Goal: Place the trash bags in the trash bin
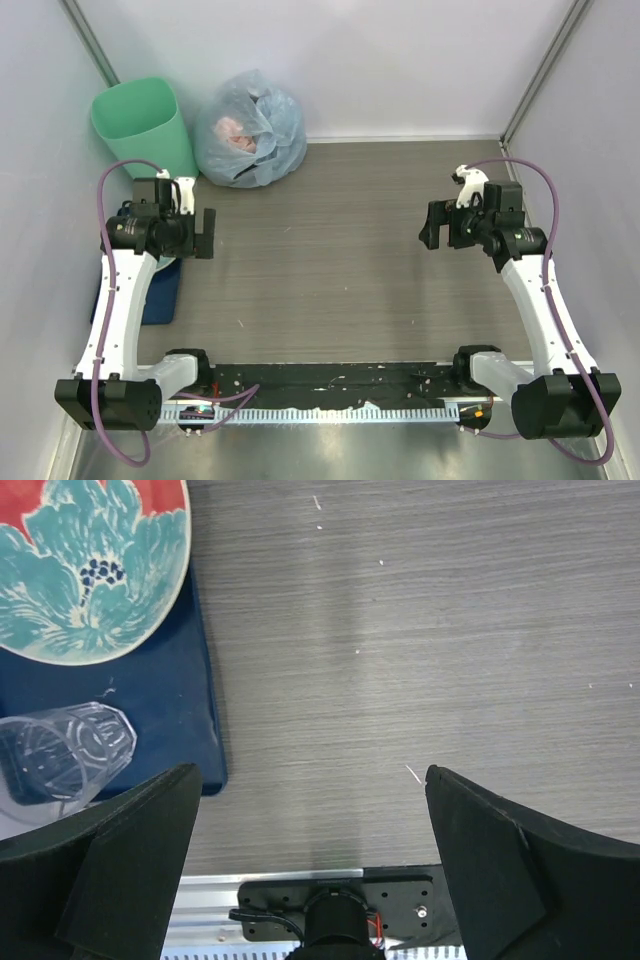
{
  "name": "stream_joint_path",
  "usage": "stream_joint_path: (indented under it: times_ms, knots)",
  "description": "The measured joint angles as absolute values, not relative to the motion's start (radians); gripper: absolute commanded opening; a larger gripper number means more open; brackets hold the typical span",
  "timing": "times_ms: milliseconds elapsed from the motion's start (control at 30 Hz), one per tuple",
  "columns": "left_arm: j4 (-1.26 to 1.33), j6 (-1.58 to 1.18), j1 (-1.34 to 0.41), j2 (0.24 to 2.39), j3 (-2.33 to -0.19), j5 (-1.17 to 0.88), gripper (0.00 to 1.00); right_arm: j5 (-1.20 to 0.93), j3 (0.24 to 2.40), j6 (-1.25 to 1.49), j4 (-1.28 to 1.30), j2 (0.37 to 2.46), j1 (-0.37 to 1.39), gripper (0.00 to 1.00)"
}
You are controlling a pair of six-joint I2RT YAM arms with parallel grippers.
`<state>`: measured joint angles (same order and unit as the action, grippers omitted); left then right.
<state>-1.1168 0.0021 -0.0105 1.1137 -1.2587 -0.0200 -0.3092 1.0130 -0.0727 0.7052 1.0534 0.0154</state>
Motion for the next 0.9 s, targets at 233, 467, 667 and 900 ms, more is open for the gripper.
stream_joint_path:
  times_ms: [233,467,667,900]
  knots:
    - [-1.106,0.073,-0.01,1.178,-1.35,-0.008,1.0,-0.292,1.003,-0.045,0.616,1.054,0.015,1.0]
    - [-1.069,0.197,-0.054,1.395,-1.658,-0.063,1.0,-0.374,1.026,-0.03,0.561,1.116,0.015,1.0]
    - [-0.989,0.24,-0.154,1.684,-1.948,-0.163,0.9,-0.435,1.026,0.046,0.503,1.203,0.016,1.0]
    - [-0.884,0.244,-0.203,1.948,-2.107,-0.263,0.74,-0.479,1.026,0.116,0.458,1.23,0.016,1.0]
